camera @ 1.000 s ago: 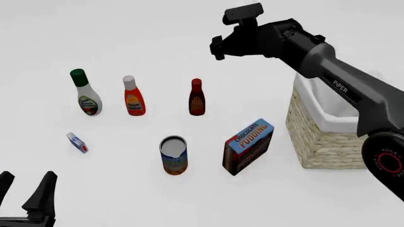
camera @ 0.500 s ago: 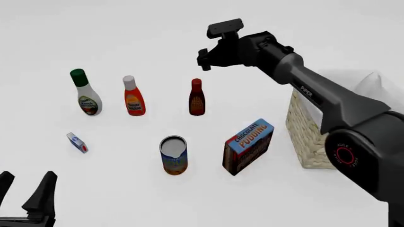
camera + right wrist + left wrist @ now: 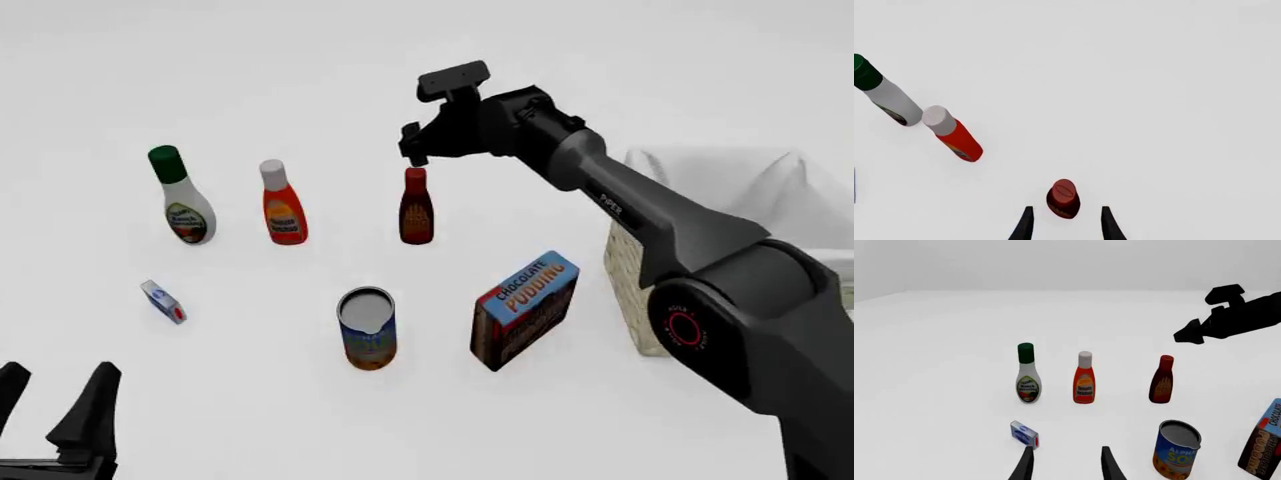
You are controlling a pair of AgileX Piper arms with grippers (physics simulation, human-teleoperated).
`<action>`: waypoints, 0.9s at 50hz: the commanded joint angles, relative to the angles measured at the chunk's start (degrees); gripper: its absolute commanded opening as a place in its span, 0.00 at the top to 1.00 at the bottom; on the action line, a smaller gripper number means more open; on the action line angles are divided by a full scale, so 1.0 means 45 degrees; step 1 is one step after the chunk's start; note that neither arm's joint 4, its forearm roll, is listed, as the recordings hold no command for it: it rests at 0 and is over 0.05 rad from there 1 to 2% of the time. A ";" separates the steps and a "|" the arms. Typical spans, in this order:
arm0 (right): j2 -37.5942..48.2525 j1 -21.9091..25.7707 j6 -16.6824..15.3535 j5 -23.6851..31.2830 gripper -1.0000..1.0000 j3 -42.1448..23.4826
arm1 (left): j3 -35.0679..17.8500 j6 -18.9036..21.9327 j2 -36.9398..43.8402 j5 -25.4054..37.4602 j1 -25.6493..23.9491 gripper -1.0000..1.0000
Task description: Pick the bbq sauce and place it in the basket.
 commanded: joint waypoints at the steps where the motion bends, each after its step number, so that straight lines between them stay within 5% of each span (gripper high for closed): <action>1: 0.0463 0.0052 -0.0277 -0.0228 0.00 -0.0161 | 0.0000 0.0000 0.0000 0.0000 0.0000 0.00; 45: 0.1970 0.0263 -0.0475 -0.0771 0.00 -0.0822 | 0.0000 0.0000 0.0000 0.0000 0.0000 0.00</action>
